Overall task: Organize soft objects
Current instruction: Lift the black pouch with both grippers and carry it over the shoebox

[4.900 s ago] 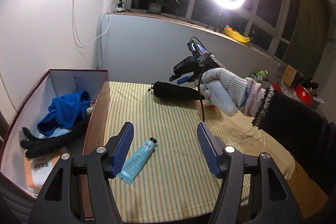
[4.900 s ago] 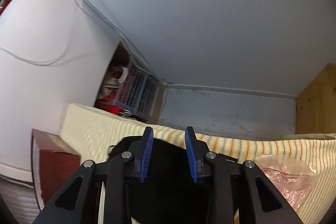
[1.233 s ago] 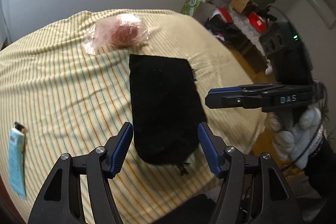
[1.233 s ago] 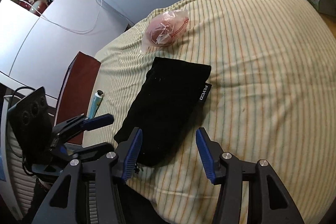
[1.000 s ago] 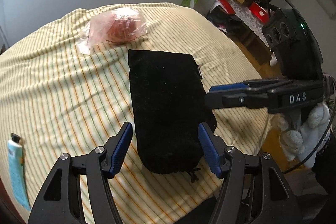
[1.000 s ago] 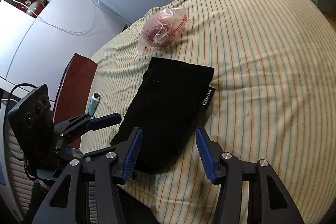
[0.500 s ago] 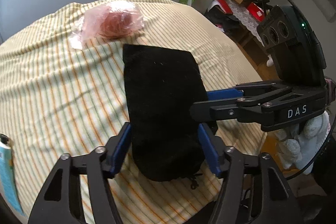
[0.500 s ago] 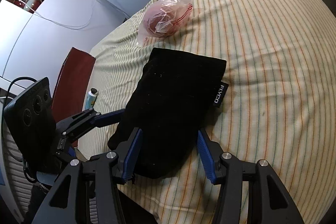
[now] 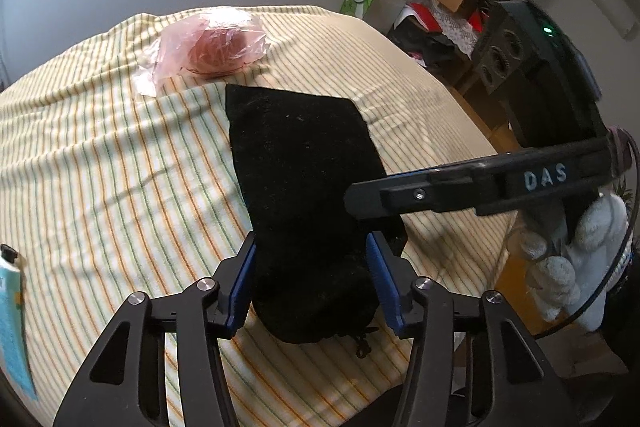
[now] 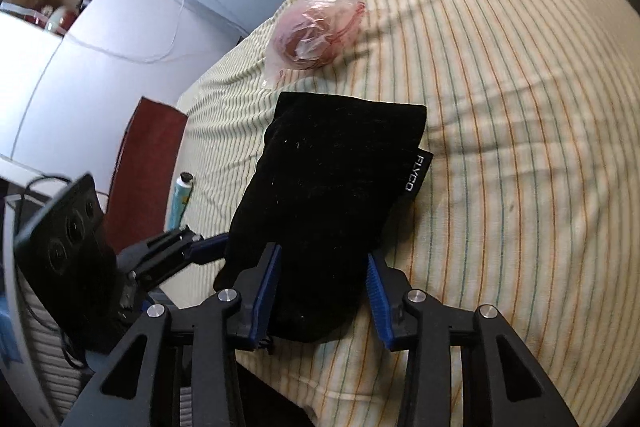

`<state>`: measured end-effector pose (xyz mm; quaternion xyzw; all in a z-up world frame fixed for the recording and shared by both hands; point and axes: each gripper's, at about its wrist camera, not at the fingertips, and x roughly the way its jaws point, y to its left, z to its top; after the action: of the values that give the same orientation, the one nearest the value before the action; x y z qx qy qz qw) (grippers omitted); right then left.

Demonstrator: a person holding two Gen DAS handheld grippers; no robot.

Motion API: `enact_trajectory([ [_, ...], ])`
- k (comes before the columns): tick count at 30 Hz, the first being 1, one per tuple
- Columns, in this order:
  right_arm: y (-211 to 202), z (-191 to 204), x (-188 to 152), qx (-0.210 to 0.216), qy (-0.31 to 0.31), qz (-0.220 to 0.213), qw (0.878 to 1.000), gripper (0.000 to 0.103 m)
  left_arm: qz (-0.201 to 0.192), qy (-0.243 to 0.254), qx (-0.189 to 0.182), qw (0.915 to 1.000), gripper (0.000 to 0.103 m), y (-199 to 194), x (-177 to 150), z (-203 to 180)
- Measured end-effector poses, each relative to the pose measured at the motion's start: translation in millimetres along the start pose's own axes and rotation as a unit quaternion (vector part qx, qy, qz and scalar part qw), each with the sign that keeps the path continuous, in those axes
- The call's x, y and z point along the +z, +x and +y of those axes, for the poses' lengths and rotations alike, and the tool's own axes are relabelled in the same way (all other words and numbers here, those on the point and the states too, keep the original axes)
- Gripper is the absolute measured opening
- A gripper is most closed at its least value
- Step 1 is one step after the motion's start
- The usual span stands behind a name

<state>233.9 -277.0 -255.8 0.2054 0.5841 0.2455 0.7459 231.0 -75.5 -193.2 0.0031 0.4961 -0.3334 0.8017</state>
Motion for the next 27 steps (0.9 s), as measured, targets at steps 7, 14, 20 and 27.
enact_trajectory([
  [7,-7,-3,-1,0.002,0.007,-0.006,1.000,0.029,-0.006,0.004,-0.003,1.0000,0.048,-2,3,-8],
  [14,-30,20,-2,0.004,-0.022,-0.027,0.999,0.026,-0.040,-0.002,0.002,0.9992,0.048,-34,-1,-8],
  [20,-38,60,2,0.005,-0.058,-0.041,0.997,0.026,-0.078,-0.012,0.022,0.9967,0.048,-72,-10,2],
  [27,-30,132,14,0.024,-0.114,-0.040,0.992,0.026,-0.131,-0.039,0.053,0.9892,0.048,-139,-24,31],
])
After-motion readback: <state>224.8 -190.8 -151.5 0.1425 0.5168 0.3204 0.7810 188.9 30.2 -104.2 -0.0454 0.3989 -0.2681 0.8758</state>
